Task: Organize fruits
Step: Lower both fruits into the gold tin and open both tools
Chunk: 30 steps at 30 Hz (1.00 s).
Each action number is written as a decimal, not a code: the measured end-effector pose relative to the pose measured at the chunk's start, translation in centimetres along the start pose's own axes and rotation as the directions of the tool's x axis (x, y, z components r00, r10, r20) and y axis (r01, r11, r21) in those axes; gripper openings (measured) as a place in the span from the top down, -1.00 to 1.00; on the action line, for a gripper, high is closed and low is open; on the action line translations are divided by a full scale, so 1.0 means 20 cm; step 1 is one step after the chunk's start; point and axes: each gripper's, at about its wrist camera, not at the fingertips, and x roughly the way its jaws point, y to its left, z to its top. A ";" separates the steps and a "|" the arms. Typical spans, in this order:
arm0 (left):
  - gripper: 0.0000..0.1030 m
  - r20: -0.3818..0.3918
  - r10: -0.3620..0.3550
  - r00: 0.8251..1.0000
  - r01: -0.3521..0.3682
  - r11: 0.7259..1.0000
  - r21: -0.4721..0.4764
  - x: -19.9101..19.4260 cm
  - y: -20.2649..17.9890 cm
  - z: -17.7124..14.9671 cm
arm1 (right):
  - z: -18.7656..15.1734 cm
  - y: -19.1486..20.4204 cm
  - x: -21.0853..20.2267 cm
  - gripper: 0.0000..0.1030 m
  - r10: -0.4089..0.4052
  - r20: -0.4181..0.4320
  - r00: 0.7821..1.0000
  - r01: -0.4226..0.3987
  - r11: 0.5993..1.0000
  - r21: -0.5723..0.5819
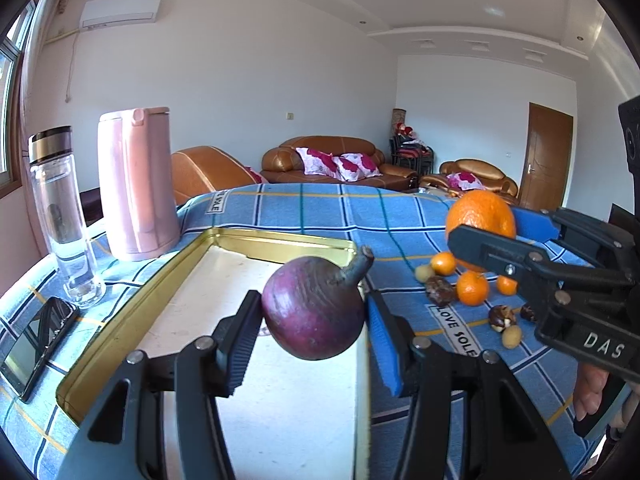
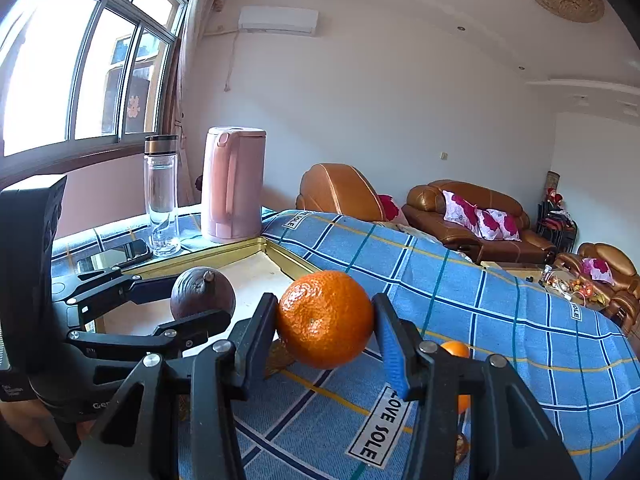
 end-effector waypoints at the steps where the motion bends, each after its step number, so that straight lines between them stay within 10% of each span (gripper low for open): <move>1: -0.05 -0.004 0.012 1.000 -0.012 1.000 0.000 0.00 0.02 0.00 | 0.01 0.01 0.01 0.02 0.006 -0.002 1.000 -0.006 1.000 -0.002; 30: -0.05 -0.095 0.202 0.975 -0.201 0.979 0.014 0.08 0.41 -0.01 | 0.02 0.29 0.41 0.02 0.149 -0.129 0.980 -0.151 0.988 -0.008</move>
